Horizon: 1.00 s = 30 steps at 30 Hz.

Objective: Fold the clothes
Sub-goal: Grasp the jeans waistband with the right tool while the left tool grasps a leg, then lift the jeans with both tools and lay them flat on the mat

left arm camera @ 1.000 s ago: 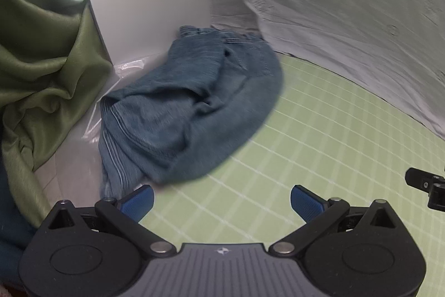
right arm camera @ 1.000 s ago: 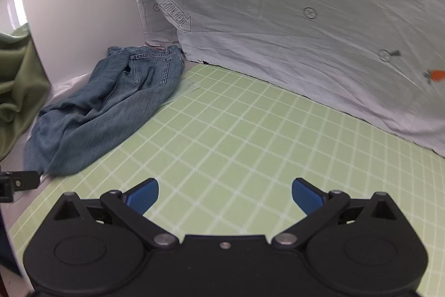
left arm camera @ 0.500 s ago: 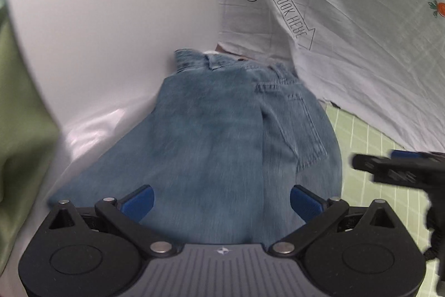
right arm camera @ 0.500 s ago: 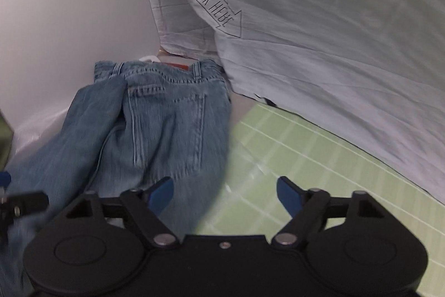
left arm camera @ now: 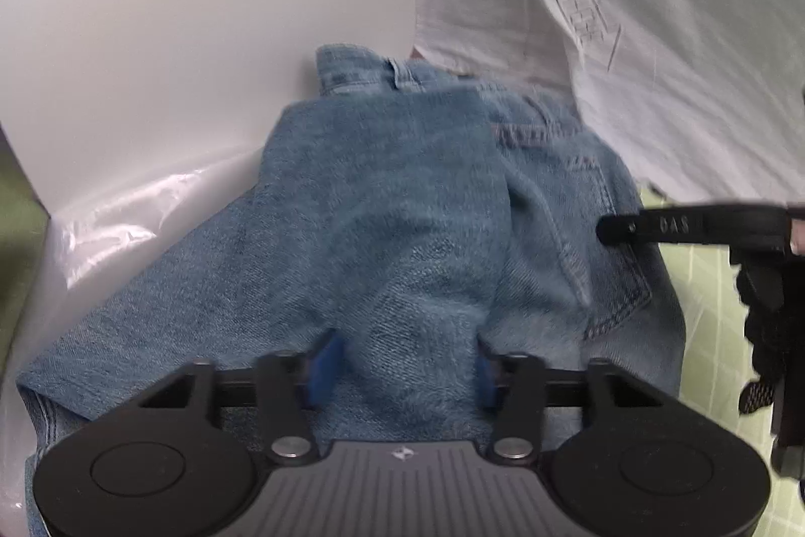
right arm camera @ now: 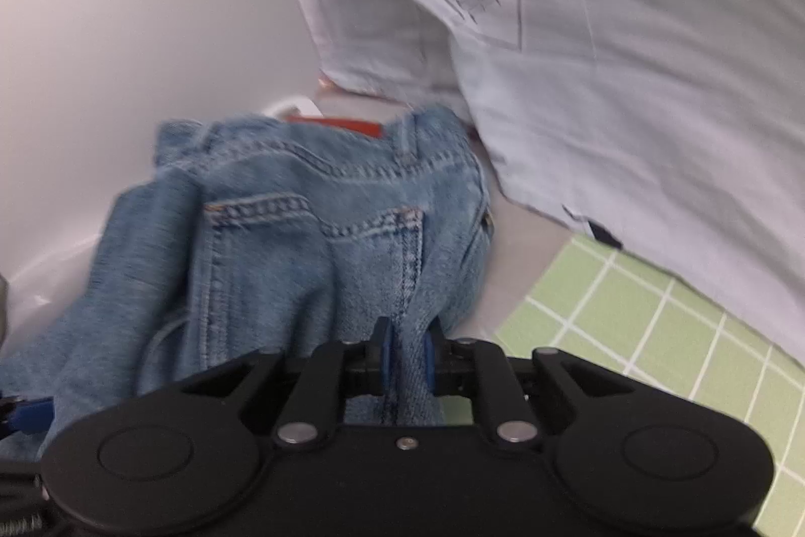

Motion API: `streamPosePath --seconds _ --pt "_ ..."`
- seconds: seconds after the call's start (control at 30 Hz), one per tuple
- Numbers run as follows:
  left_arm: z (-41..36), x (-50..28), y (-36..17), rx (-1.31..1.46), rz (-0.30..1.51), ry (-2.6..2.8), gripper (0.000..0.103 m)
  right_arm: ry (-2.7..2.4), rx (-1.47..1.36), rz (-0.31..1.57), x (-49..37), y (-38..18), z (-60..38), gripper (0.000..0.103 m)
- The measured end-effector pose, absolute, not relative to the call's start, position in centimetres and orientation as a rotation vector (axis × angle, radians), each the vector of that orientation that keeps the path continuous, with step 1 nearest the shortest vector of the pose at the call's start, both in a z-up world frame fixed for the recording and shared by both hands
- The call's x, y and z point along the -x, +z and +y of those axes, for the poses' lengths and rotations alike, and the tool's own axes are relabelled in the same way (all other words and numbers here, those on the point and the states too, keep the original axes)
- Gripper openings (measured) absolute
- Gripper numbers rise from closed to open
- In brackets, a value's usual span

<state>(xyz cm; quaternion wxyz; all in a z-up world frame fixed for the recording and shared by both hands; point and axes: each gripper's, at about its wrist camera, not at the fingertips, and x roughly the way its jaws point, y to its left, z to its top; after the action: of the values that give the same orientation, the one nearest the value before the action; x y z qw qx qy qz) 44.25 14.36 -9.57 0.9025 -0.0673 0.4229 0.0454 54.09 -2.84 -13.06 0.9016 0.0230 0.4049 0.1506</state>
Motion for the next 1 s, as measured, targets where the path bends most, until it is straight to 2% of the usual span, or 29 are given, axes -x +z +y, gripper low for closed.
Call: streamPosePath --seconds 0.13,0.37,0.57,0.83,1.0 --pt "15.1 -43.0 -7.5 0.182 0.828 0.12 0.015 0.324 -0.034 0.714 -50.7 -9.4 -3.4 0.006" --pt "13.8 -38.1 -2.3 0.149 0.711 0.13 0.013 0.175 -0.118 0.505 -41.4 -1.1 -9.0 0.005" --pt "10.8 -32.6 1.1 0.128 0.672 0.031 0.012 -0.065 -0.124 0.447 -30.2 2.1 -15.9 0.005" --pt "-0.5 -23.3 2.7 0.115 0.707 -0.233 0.013 -0.446 -0.189 0.456 -10.9 3.4 -27.8 0.005" --pt "-10.6 -18.1 0.0 0.117 0.844 -0.434 0.015 -0.682 -0.165 0.512 1.9 2.5 -36.1 0.005"
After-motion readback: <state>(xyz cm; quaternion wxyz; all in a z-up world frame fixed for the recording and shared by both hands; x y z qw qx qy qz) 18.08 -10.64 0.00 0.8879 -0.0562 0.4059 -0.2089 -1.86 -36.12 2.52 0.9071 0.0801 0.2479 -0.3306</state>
